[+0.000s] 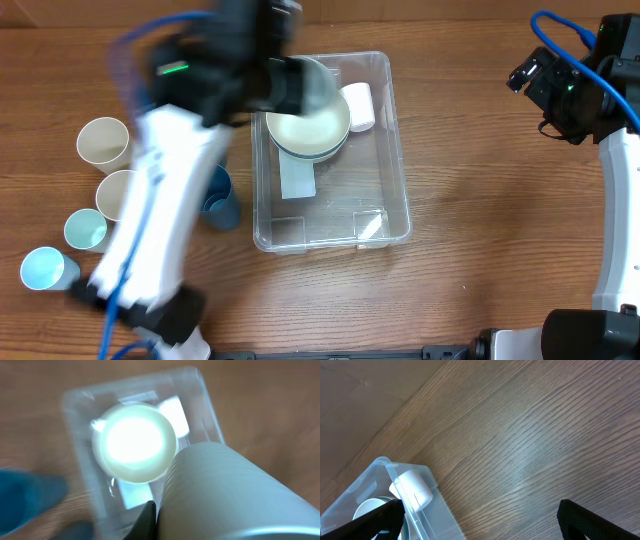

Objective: Pack container
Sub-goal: 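Carry the pink cup into the bin's back corner and release it, then grasp the light-blue cup with the left gripper and place it in the bin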

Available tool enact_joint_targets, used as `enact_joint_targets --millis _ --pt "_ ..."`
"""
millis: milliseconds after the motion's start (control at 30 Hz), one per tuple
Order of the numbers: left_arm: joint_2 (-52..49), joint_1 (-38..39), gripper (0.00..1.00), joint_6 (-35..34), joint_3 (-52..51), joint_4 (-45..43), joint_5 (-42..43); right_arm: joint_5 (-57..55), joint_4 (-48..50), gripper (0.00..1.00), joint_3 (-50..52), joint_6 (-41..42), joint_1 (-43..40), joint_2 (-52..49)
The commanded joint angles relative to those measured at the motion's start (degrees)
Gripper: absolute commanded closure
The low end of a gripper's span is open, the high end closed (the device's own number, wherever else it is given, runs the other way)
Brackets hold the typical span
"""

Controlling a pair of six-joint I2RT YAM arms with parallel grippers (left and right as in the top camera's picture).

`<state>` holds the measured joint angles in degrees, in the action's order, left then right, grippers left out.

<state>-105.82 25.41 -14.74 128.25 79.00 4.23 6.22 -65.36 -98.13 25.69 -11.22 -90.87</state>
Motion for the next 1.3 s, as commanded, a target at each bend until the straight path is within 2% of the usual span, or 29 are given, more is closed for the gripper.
enact_joint_targets --millis 0,133,300,367,467,633,700,733,767,833,933,1067,1167,1267 --pt "-11.54 6.51 0.94 0.61 -2.27 -3.19 -1.79 0.33 0.31 0.0 -0.52 0.28 0.0 0.31" --pt "-23.19 10.93 0.94 0.55 -2.29 -6.08 -2.47 0.33 0.31 0.0 -0.52 0.28 0.0 0.31" --pt "-28.81 11.34 0.94 -0.04 -2.29 -6.54 -3.61 0.33 0.31 0.0 -0.52 0.28 0.0 0.31" --pt "-28.74 11.26 0.86 -0.02 -2.12 -7.15 -4.96 0.33 0.31 0.0 -0.52 0.28 0.0 0.31" --pt "-28.48 10.82 0.55 -0.02 1.68 -4.48 -5.97 0.33 0.33 0.0 -0.52 0.28 0.0 0.31" --pt "-27.85 8.11 0.51 -0.13 23.43 11.56 -6.6 0.33 0.31 0.0 -0.52 0.28 0.0 0.31" --pt "-26.84 6.38 0.46 -1.16 31.61 17.94 -9.4 0.33 0.31 0.0 -0.52 0.28 0.0 0.31" --pt "-24.81 4.79 0.43 0.96 34.6 17.81 -9.62 0.33 0.31 0.0 -0.52 0.28 0.0 0.31" --pt "-22.6 3.41 0.37 -0.15 35.01 17.79 -11.69 0.33 0.31 0.0 -0.52 0.28 0.0 0.31" --pt "-16.41 -1.49 0.34 -1.18 35.01 17.81 -15.26 0.33 0.31 0.0 -0.52 0.28 0.0 0.31" --pt "-8.59 -9.88 0.33 -1.14 34.07 17.81 -14.49 0.31 0.31 0.0 -0.52 0.28 0.0 0.31" --pt "2.45 -26.14 0.28 -1.14 26.1 17.81 -15.19 0.33 0.31 0.0 -0.52 0.28 0.0 0.31" --pt "8.39 -46.6 0.27 -4.15 10.43 17.81 -9.44 0.33 0.31 0.0 -0.52 0.28 0.0 0.31" --pt "7.72 -57.94 0.27 -5.53 -2.27 17.64 -6.71 0.33 0.31 0.0 -0.52 0.28 0.0 0.31"
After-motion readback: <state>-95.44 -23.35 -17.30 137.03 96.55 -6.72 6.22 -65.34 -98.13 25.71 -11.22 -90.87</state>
